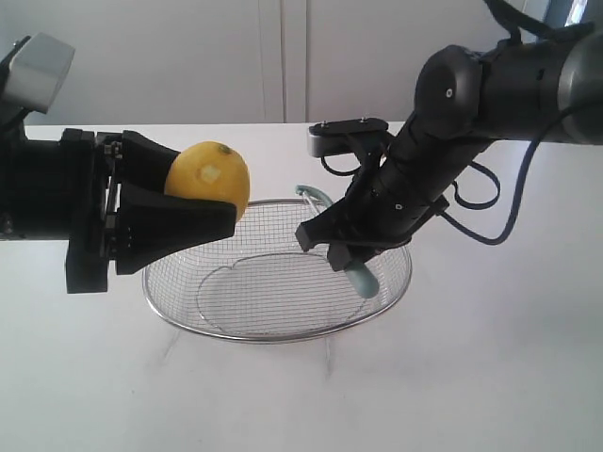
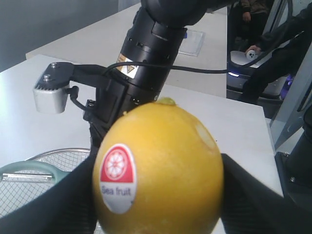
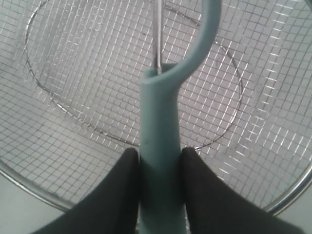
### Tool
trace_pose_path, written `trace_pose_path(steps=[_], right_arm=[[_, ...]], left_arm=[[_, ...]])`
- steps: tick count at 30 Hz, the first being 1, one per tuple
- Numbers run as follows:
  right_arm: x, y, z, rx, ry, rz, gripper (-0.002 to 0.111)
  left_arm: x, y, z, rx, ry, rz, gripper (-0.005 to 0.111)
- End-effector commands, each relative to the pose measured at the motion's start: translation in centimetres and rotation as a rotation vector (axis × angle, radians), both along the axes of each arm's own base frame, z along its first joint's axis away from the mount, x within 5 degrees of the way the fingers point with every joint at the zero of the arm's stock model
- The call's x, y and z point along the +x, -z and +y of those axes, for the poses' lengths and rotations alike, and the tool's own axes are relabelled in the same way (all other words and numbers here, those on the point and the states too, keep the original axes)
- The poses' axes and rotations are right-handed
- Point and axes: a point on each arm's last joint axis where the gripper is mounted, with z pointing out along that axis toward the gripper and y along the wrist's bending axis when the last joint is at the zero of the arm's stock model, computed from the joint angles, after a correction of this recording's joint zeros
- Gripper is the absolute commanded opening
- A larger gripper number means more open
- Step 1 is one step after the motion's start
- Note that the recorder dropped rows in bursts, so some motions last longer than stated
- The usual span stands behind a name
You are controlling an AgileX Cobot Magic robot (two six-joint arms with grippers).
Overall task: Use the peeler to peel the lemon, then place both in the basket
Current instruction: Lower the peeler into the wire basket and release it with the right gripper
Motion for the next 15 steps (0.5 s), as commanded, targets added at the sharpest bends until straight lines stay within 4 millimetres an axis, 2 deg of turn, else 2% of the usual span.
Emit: trace_pose_path(steps=[1, 15], right_arm=[[0.7, 0.6, 0.3, 0.003, 0.012, -0.027, 0.0], [2.0, 3.4, 0.8, -0.008, 0.027, -0.04, 0.0]], left_arm=[[-0.2, -0.3, -0.1, -0.038, 0.011, 0.009, 0.0], [-0.2, -0.2, -0.1, -0.036, 0.007, 0.008, 0.0]])
